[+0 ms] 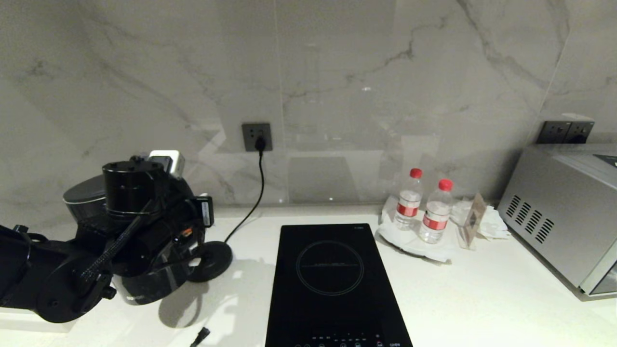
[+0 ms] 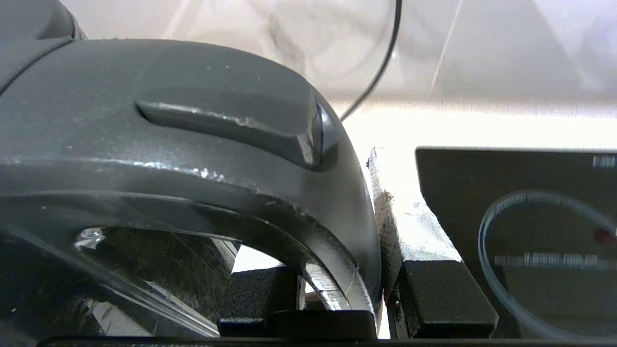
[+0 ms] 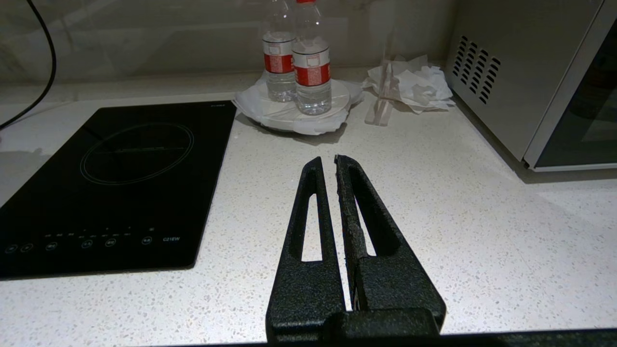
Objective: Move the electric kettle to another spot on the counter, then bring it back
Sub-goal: Place it by the sink
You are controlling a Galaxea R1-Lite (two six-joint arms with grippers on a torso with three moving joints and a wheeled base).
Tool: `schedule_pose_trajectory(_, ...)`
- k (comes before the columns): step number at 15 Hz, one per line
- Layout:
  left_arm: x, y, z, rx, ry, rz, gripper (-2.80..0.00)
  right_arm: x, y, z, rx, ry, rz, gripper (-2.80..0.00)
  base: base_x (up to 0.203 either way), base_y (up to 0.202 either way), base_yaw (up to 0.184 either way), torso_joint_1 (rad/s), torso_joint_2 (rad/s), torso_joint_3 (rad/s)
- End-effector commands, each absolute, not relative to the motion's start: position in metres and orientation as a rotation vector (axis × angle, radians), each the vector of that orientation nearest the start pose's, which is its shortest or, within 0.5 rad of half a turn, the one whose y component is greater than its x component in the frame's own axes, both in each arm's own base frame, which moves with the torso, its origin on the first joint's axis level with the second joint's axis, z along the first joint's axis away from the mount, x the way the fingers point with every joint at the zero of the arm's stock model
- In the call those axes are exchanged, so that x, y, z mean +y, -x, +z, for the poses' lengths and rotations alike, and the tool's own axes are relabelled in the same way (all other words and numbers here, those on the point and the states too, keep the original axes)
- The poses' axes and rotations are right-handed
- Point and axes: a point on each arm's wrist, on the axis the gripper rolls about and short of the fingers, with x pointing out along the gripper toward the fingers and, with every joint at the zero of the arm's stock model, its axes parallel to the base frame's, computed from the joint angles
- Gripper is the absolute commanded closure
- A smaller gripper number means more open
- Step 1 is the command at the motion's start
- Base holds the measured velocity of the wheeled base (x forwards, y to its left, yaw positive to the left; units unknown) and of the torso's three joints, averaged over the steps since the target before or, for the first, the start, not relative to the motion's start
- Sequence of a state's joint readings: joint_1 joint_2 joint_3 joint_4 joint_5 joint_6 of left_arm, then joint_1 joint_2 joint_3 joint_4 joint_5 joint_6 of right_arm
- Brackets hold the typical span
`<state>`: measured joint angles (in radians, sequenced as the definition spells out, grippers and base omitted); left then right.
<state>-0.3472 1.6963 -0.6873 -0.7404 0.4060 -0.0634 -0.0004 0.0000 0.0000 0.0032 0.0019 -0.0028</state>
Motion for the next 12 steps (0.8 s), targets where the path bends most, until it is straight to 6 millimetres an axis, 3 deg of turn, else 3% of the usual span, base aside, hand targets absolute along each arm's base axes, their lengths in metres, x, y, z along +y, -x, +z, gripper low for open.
schedule_pose_trajectory(1, -0.088, -0.268, 0.159, 0.262, -0.04, 0.068, 0.0, 0.0, 0.023, 0.075, 0.003, 0.003, 0.001, 0.0, 0.0, 0.0, 0.0, 0.0, 0.0, 0.0)
schedule_pose_trajectory(7, -0.073, -0.226, 0.146, 0.261, 0.005, 0.074, 0.0, 0.0, 0.023, 0.075, 0.003, 0.003, 0.002, 0.0, 0.0, 0.0, 0.0, 0.0, 0.0, 0.0)
schedule_pose_trajectory(12, -0.064, -0.206, 0.13, 0.288, 0.056, 0.092, 0.0, 0.0, 0.023, 0.075, 0.003, 0.005, 0.0, 0.0, 0.0, 0.0, 0.0, 0.0, 0.0, 0.0)
